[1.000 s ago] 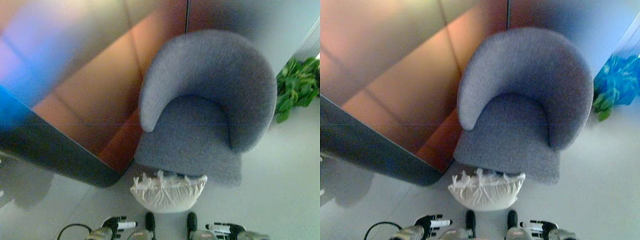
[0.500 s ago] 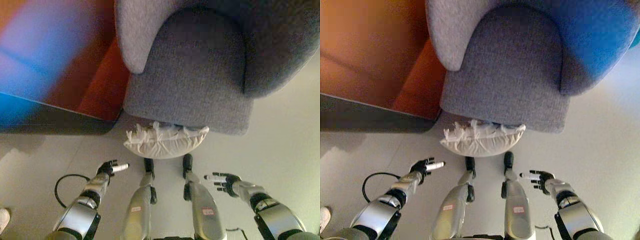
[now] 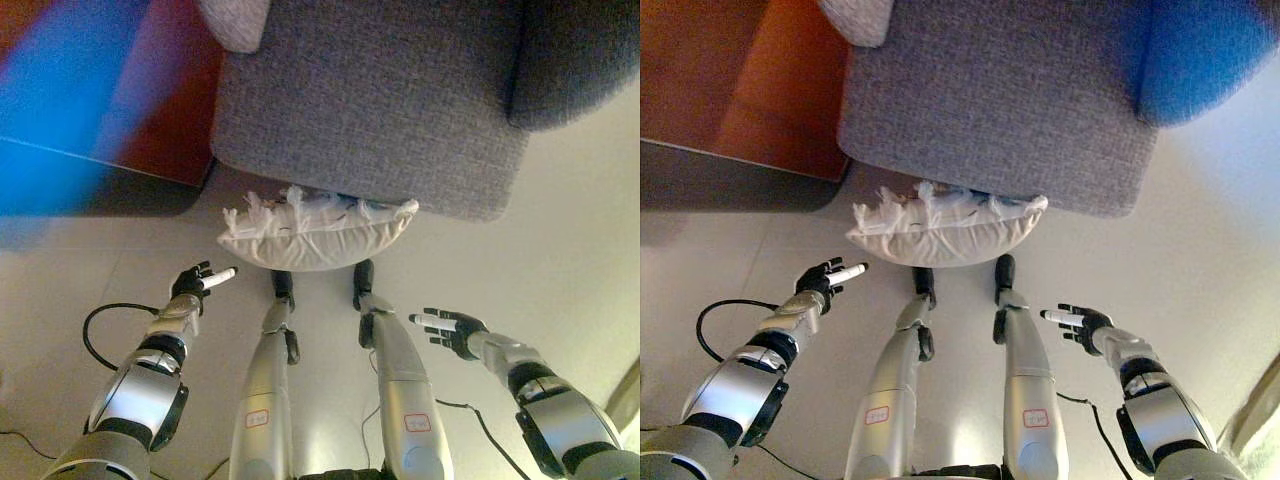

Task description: Pick up the pillow and put it on the sofa.

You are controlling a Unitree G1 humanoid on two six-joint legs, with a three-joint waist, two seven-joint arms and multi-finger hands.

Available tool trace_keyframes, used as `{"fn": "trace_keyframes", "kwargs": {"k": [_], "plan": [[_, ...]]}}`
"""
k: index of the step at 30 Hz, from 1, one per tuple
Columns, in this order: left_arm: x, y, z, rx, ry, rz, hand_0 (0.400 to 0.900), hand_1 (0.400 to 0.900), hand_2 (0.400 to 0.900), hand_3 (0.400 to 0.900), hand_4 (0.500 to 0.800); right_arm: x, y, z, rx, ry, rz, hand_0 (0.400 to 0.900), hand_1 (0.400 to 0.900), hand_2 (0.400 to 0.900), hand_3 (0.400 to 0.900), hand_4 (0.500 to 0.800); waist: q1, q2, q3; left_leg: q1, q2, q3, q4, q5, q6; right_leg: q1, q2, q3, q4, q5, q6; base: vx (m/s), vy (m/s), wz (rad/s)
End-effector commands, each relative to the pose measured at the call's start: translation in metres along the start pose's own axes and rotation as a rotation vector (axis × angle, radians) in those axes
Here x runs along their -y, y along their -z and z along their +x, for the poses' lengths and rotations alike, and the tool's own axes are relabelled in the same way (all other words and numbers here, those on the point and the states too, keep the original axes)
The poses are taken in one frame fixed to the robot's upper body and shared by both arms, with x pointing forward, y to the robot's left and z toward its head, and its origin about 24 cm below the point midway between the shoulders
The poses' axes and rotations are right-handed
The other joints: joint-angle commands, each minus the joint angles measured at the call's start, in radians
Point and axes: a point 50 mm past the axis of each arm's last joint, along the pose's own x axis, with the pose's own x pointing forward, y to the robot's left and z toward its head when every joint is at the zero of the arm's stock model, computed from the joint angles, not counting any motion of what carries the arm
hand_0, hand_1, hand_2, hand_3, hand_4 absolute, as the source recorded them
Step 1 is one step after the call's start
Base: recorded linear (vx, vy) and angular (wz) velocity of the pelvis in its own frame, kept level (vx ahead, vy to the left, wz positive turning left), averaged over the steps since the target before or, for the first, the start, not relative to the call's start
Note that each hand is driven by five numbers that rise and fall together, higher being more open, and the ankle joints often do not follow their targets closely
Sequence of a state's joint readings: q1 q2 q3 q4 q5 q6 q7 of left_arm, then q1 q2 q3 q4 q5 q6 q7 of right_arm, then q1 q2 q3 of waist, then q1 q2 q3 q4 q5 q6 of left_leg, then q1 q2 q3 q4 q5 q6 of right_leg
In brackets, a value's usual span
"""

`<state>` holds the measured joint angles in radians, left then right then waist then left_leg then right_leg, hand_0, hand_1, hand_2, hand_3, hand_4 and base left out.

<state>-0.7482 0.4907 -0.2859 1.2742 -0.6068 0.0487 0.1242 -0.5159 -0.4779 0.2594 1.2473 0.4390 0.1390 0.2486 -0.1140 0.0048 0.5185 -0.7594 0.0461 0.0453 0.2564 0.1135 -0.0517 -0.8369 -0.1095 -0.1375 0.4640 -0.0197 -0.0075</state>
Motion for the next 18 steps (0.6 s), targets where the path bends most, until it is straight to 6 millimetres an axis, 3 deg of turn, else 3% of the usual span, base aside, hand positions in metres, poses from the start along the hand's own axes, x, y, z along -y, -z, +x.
{"fn": "trace_keyframes", "kwargs": {"k": [1, 8, 18], "plan": [[-0.040, -0.026, 0.000, 0.044, -0.122, -0.078, 0.900, 0.900, 0.900, 0.900, 0.800, 0.030, 0.048, -0.015, -0.089, 0.043, 0.007, 0.900, 0.900, 0.900, 0.900, 0.800, -0.020, -0.043, 0.001, -0.110, -0.001, 0.040, 0.244, -0.156, -0.017, -0.024, 0.051, 0.040, -0.024, -0.017, 0.042, -0.04, -0.032, 0.04], [-0.051, -0.067, -0.003, 0.140, -0.133, -0.107, 0.900, 0.900, 0.900, 0.900, 0.800, 0.031, 0.045, -0.015, -0.053, 0.037, 0.048, 0.900, 0.900, 0.900, 0.900, 0.800, -0.026, -0.065, 0.001, -0.239, 0.011, 0.014, 0.332, -0.188, -0.020, -0.142, 0.051, 0.042, 0.061, -0.037, 0.028, -0.03, -0.055, 0.04], [-0.042, -0.099, -0.007, 0.247, -0.081, -0.137, 0.900, 0.900, 0.900, 0.900, 0.800, 0.014, 0.057, -0.012, -0.042, -0.012, 0.093, 0.900, 0.900, 0.900, 0.900, 0.800, -0.043, -0.089, 0.001, -0.286, 0.011, 0.000, 0.381, -0.216, -0.020, -0.180, 0.064, 0.051, 0.092, -0.039, 0.024, 0.02, -0.062, 0.00]]}}
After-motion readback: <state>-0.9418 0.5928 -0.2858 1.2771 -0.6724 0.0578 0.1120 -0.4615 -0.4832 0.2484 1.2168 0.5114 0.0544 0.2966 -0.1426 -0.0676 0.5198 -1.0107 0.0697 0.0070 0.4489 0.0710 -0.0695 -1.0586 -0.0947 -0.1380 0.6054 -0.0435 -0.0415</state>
